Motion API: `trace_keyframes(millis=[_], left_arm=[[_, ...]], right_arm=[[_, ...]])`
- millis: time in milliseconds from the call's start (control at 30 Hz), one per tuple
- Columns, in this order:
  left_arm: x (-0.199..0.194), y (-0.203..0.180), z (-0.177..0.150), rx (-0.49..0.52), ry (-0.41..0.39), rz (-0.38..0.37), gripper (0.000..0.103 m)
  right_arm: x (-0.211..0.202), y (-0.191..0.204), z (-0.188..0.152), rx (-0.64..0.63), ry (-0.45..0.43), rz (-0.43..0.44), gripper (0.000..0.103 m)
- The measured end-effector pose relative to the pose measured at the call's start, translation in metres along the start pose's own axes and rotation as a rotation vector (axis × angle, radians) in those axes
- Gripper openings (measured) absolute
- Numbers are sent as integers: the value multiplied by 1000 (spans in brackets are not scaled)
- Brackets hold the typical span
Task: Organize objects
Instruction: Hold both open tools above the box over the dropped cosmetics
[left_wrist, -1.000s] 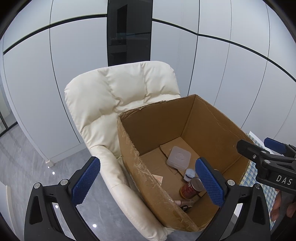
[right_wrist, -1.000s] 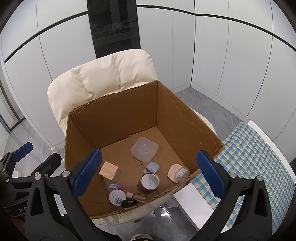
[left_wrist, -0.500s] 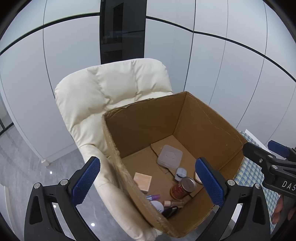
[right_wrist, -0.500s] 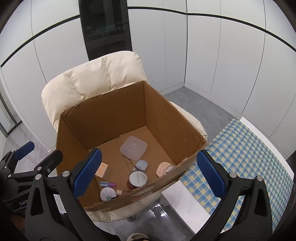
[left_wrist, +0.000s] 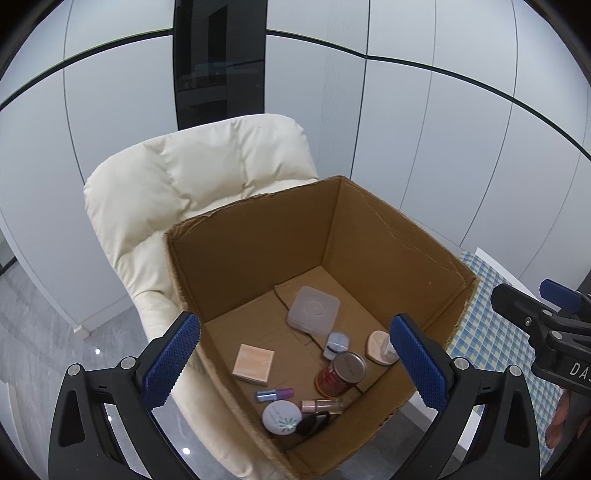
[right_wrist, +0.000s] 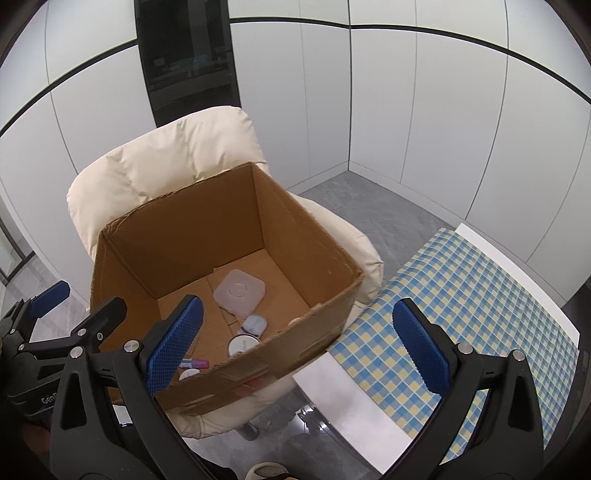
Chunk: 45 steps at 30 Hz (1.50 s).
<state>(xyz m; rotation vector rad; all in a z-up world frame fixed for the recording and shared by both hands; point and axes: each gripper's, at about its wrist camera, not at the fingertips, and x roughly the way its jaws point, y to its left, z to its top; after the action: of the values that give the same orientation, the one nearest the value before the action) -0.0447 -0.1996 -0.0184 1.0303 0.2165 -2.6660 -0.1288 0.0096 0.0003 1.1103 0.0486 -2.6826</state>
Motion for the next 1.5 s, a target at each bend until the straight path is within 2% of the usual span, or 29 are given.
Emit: trace_keyframes(millis=[1500], left_arm=[[9,-103,-4,120,30,-116,103]], right_arm=[[-28,-97,-24,122,-5,-129,103]])
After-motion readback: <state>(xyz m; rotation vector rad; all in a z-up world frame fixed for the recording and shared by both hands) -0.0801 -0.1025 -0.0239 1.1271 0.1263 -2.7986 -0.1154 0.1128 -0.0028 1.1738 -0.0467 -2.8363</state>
